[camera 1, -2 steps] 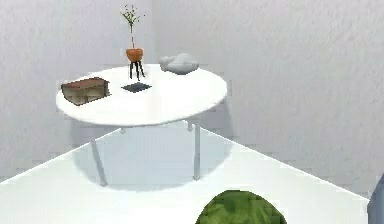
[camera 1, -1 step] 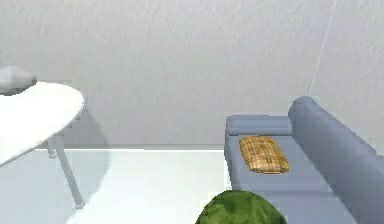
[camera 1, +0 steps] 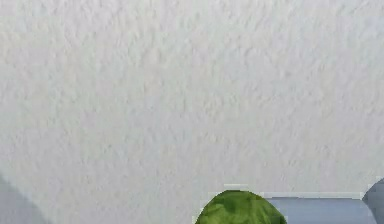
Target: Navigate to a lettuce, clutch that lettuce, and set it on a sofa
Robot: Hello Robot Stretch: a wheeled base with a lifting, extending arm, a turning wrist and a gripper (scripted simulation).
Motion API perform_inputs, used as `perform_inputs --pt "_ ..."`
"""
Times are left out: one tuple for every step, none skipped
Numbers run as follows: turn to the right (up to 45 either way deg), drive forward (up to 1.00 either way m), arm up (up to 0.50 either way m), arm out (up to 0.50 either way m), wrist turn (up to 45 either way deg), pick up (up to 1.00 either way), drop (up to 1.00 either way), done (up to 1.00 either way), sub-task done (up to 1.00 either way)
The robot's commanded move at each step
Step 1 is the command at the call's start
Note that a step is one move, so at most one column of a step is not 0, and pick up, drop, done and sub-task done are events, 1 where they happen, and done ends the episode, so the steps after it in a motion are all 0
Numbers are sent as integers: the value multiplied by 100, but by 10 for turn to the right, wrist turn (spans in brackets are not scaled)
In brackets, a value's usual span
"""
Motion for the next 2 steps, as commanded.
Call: perform_inputs --pt "60 0 0 0 0 0 0 0 0" --pt "0 5 0 0 0 0 0 0 0"
